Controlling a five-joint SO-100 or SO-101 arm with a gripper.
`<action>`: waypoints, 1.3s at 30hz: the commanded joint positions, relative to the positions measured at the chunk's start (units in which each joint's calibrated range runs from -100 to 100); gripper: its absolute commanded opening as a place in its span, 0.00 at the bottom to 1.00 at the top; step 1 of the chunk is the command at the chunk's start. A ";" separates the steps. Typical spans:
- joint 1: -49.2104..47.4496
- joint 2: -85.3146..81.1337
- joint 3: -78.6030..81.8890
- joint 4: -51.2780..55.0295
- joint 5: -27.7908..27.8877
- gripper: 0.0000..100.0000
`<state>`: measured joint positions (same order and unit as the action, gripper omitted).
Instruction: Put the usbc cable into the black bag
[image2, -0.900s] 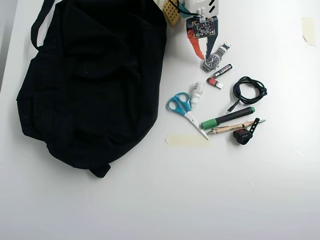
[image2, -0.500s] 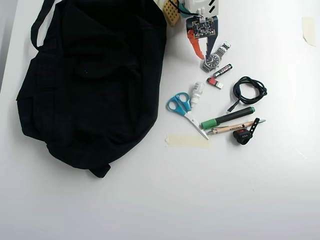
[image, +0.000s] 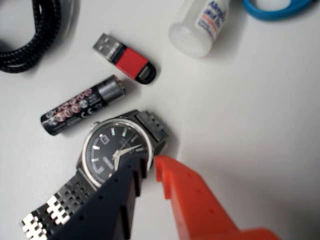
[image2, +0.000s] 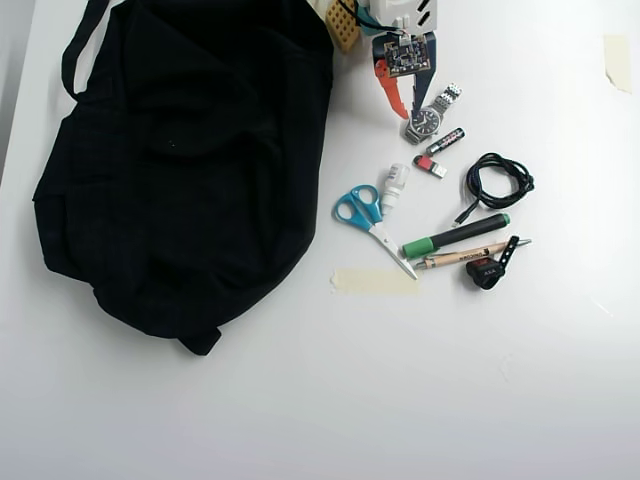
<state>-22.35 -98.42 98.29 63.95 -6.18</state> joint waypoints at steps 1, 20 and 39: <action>-1.06 -1.09 -3.24 -5.04 -0.27 0.02; -6.30 3.23 -15.09 -8.66 3.40 0.02; -7.27 67.46 -57.41 -7.28 -1.53 0.02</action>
<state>-28.59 -35.78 47.35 56.63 -7.59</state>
